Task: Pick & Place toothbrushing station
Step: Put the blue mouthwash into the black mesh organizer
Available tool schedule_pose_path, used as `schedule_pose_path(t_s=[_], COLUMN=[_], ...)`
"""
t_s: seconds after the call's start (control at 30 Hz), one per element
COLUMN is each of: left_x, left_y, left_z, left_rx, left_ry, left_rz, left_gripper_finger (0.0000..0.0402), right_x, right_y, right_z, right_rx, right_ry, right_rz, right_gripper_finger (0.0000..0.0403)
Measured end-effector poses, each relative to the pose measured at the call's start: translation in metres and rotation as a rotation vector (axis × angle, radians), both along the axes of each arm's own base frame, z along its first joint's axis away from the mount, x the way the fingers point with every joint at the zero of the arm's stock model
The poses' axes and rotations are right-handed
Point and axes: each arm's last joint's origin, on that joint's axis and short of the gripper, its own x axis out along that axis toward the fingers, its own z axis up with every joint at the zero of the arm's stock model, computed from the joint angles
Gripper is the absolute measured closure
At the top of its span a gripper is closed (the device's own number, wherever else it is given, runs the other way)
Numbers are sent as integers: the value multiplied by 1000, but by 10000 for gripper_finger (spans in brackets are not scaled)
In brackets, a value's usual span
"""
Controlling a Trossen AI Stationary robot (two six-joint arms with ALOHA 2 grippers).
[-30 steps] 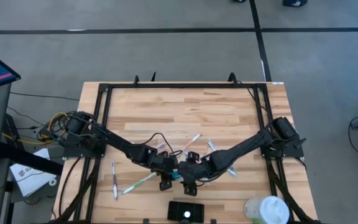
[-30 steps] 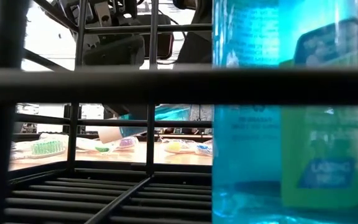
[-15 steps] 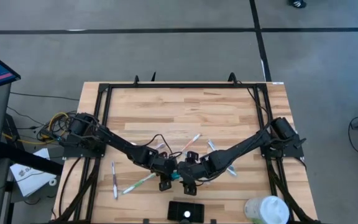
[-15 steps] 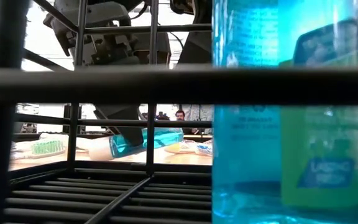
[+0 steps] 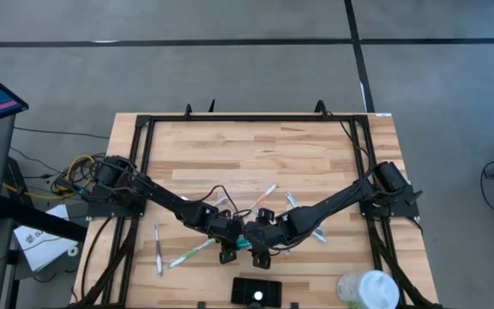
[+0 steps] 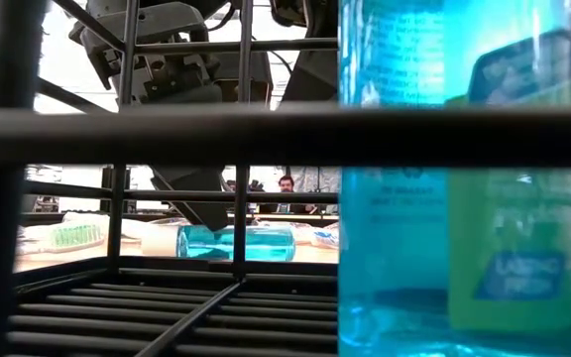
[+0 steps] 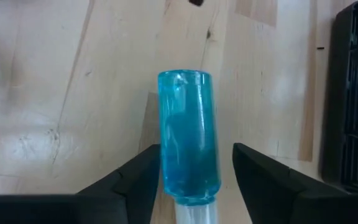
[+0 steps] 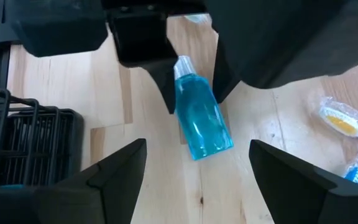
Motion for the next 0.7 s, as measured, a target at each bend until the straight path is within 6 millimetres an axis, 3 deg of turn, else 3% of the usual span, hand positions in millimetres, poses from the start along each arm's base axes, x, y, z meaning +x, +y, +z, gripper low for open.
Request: schedule_pose_path(t_s=[0.13, 0.33, 0.47, 0.7], left_x=[-2, -13, -30, -66], left_y=[0, 1, -2, -22], left_z=[3, 24, 27, 10], left_rx=[0, -13, -48, -53], left_ry=[4, -2, 15, 78], left_rz=[-4, 24, 61, 79], left_gripper_finger=[174, 162, 176, 231], right_x=[0, 0, 2, 8], right_y=[0, 0, -2, -7], right_z=[0, 0, 1, 3], right_rx=[0, -1, 11, -9], right_ry=[0, -2, -4, -46], right_rz=[0, 9, 30, 62], right_gripper_finger=[127, 127, 127, 127])
